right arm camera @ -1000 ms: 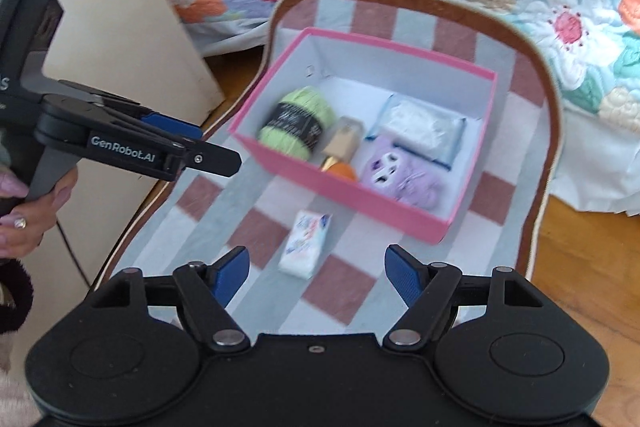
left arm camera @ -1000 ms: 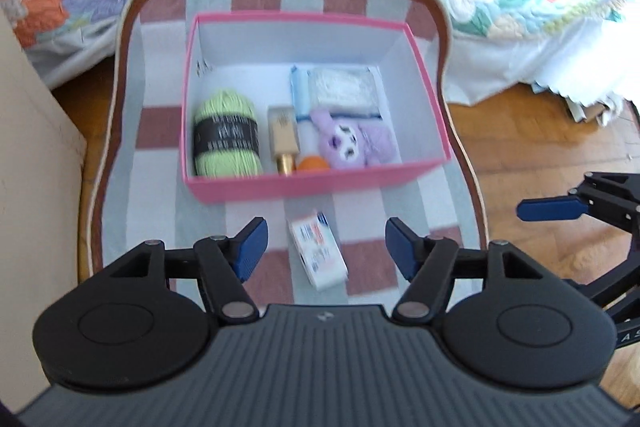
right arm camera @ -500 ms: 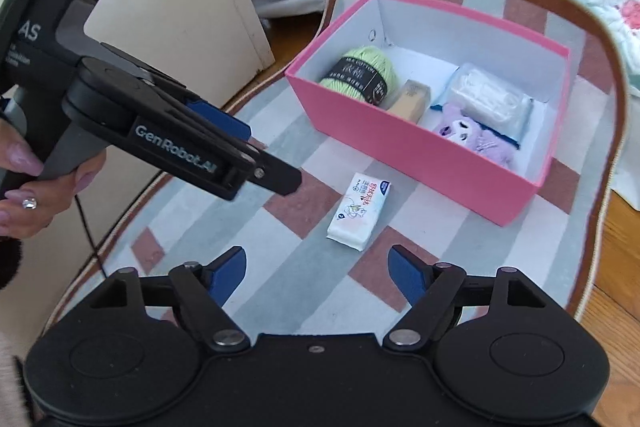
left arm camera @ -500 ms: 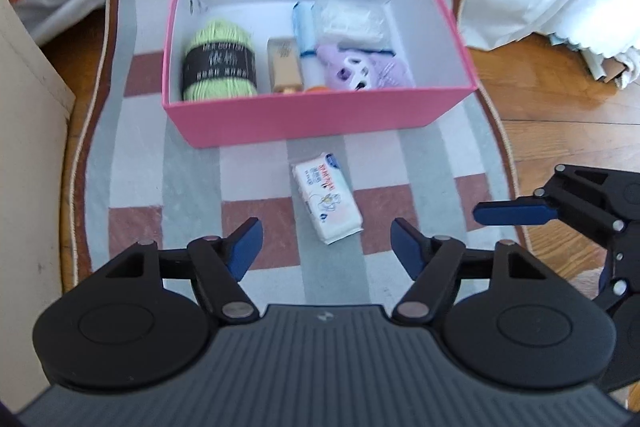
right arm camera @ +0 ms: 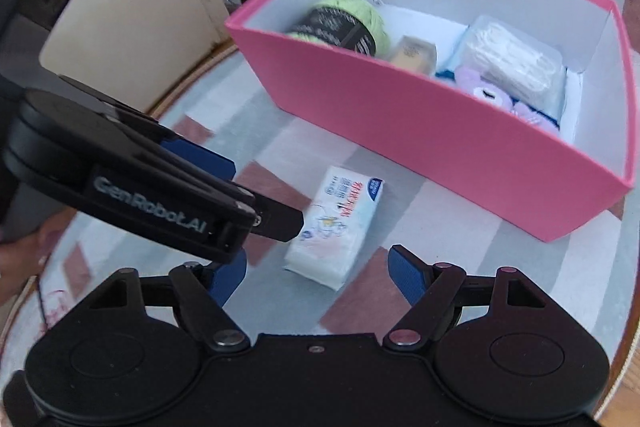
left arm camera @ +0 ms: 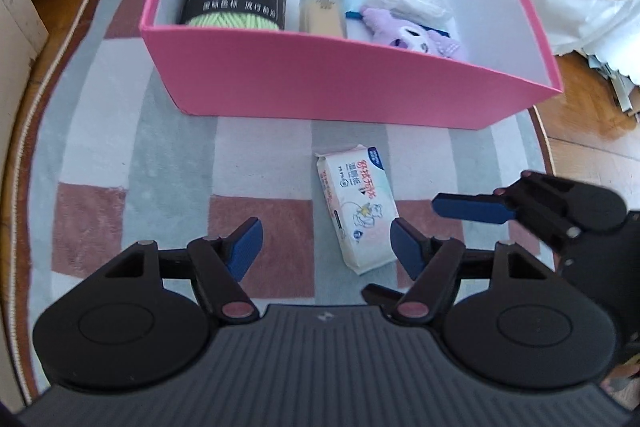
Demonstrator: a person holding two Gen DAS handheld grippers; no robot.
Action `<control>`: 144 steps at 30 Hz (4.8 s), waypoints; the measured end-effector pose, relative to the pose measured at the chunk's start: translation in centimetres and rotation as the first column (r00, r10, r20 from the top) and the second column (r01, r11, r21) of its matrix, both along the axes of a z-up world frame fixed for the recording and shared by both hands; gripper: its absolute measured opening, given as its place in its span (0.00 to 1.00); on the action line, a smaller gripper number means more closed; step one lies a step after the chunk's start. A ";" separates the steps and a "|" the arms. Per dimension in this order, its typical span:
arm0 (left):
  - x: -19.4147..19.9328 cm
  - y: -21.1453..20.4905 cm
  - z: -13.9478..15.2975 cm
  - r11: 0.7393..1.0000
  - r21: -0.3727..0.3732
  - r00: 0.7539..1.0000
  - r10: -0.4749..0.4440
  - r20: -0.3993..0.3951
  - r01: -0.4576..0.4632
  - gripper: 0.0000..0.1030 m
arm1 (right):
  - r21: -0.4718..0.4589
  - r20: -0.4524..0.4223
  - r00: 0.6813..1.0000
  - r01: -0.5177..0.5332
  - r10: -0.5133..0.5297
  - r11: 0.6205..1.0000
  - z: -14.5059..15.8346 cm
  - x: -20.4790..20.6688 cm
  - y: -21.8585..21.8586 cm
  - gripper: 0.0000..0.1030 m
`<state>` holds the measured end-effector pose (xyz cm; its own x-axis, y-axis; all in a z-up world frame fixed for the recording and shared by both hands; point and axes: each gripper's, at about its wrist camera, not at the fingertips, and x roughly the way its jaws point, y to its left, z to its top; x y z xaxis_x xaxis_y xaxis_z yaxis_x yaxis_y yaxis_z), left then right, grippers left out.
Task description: Organize objects
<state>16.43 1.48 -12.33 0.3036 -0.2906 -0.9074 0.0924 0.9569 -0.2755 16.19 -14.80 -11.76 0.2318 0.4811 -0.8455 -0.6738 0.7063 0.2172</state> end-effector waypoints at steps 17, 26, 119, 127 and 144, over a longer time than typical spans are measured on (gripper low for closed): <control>0.3 -1.2 -3.3 0.992 -0.125 0.999 0.034 -0.007 -0.035 0.27 | 0.010 0.065 0.997 0.031 -0.031 0.999 -3.0 -1.2 0.3 0.50; -0.5 -1.6 -3.5 0.987 -0.152 0.998 0.052 -0.039 -0.058 0.33 | 0.017 -0.015 0.998 0.068 -0.068 0.998 -2.8 -0.7 -0.4 0.48; 16.8 0.0 5.1 0.996 0.018 0.991 0.083 0.106 -0.085 0.34 | 0.085 -0.025 0.956 0.292 -0.291 0.953 4.8 17.1 1.9 0.52; 11.5 -0.2 11.0 0.991 0.113 0.989 0.052 0.142 -0.068 0.35 | 0.054 0.012 0.961 0.275 -0.276 0.960 9.4 12.9 -0.6 0.52; 0.5 1.5 15.6 0.992 0.106 0.988 0.048 0.144 -0.064 0.46 | 0.036 0.067 0.948 0.309 -0.311 0.950 16.2 3.2 -5.5 0.66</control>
